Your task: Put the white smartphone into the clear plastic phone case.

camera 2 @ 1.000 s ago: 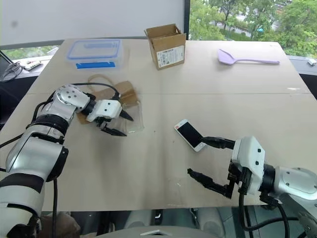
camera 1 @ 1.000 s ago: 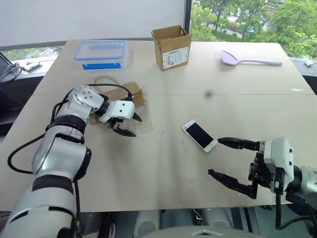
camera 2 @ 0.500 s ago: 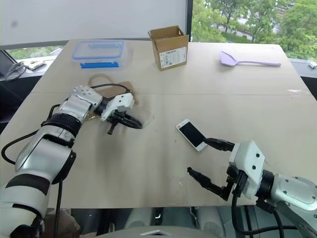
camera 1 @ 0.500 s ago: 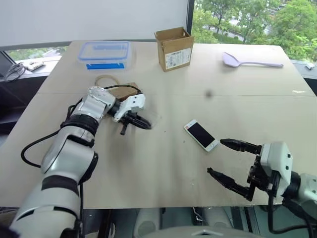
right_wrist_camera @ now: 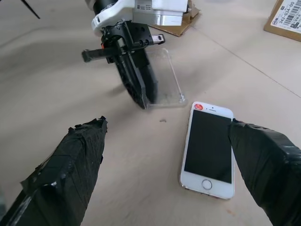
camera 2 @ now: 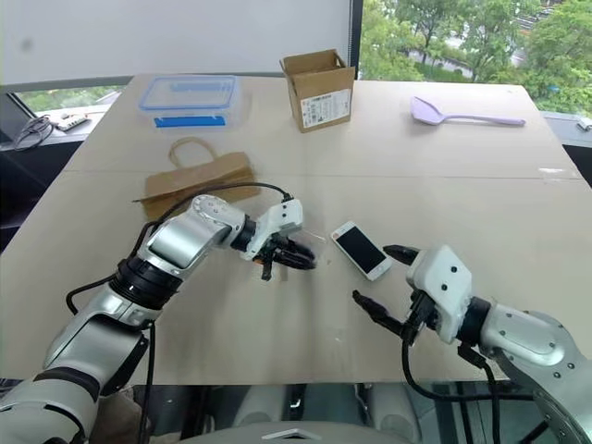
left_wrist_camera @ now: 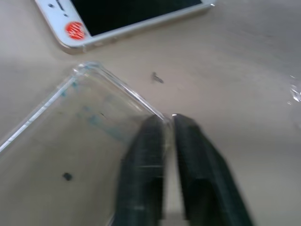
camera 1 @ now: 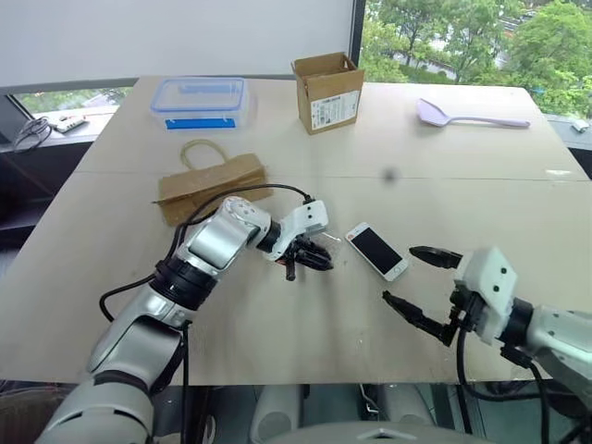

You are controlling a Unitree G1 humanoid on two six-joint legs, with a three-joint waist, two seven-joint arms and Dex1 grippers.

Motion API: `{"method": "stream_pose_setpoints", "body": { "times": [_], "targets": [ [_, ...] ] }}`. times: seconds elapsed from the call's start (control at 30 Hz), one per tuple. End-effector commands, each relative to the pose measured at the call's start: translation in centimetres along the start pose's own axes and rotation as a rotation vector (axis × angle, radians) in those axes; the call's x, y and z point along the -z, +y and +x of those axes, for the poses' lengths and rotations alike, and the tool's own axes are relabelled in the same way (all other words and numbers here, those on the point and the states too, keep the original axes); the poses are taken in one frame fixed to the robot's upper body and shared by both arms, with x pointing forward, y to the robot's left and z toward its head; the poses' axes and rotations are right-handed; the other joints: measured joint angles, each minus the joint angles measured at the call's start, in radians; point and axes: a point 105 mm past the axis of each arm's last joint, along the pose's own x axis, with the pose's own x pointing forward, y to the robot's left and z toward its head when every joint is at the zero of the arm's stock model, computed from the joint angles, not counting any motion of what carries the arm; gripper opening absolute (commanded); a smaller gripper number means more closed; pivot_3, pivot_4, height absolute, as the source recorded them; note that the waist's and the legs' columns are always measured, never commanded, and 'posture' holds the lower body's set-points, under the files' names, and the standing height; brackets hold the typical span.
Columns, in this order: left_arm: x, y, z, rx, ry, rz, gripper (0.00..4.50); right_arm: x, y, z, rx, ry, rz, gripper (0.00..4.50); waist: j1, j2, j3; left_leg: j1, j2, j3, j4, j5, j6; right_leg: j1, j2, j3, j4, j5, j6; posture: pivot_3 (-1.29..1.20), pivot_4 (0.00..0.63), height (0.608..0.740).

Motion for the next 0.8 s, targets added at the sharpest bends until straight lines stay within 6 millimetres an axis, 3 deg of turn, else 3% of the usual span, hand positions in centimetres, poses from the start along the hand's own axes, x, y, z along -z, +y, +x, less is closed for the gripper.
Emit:
{"method": "stream_pose_setpoints", "body": {
  "times": [0.03,0.1,0.2,0.3,0.4,0.7,0.73,0.8],
  "targets": [
    [-2.4,-0.6,-1.7,-0.012,-0.156,-0.007,2.95,1.5,-1.0,1.3,0.054,0.052,0.094,4.5,-0.004,0.0,0.0,-0.001,0.0,0.0,0.0,0.0,0.0,-0.001,0.0,0.002,0.001,0.0,0.0,0.0,0.15,0.74],
    [-3.3,-1.3,-3.3,0.021,-0.24,-0.013,3.55,2.1,-1.7,2.2,0.076,0.069,0.112,4.5,-0.007,0.0,0.0,-0.002,0.0,0.0,0.0,0.0,0.0,-0.003,0.0,0.003,0.003,0.002,-0.003,0.0,0.15,0.74],
    [-2.9,-2.0,-5.8,0.051,-0.288,0.004,3.55,2.8,-2.5,3.7,0.126,0.087,0.105,4.5,-0.01,0.001,0.001,-0.003,0.0,0.002,-0.001,0.0,0.0,-0.006,0.001,0.003,0.005,0.002,-0.004,0.0,0.15,0.74],
    [-0.7,-1.4,-8.4,-0.016,-0.238,0.05,3.55,4.1,-3.6,5.9,0.185,0.143,0.11,4.5,-0.026,0.002,0.002,-0.001,0.001,0.002,-0.002,0.0,0.0,-0.006,0.003,0.003,0.007,0.001,-0.005,0.0,0.15,0.74],
    [0.2,-1.2,-9.9,-0.044,-0.236,0.067,3.55,5.3,-3.8,7.3,0.188,0.201,0.139,4.5,-0.021,0.002,0.002,-0.001,0.001,0.002,-0.002,0.0,0.0,-0.007,0.003,0.003,0.008,0.001,-0.004,0.0,0.15,0.74],
    [2.3,-1.2,-11.1,-0.103,-0.228,0.092,3.55,8.0,-2.4,7.9,0.058,0.331,0.178,4.5,-0.024,0.002,0.002,-0.002,0.0,0.003,-0.001,0.0,0.0,-0.007,0.001,0.004,0.007,0.001,-0.005,0.0,0.15,0.74],
    [2.6,-1.2,-11.0,-0.107,-0.22,0.103,3.77,8.3,-2.6,7.8,0.065,0.344,0.176,3.96,-0.024,0.002,0.002,-0.001,0.0,0.003,-0.001,0.0,0.0,-0.006,0.001,0.004,0.008,0.001,-0.005,0.0,0.15,0.74],
    [2.8,-1.0,-10.8,-0.113,-0.214,0.112,3.77,8.6,-3.0,7.5,0.072,0.355,0.175,3.42,-0.023,0.001,0.001,0.0,0.0,0.003,-0.001,0.0,0.0,-0.006,0.001,0.004,0.008,0.001,-0.005,0.0,0.15,0.74]
  ]
}}
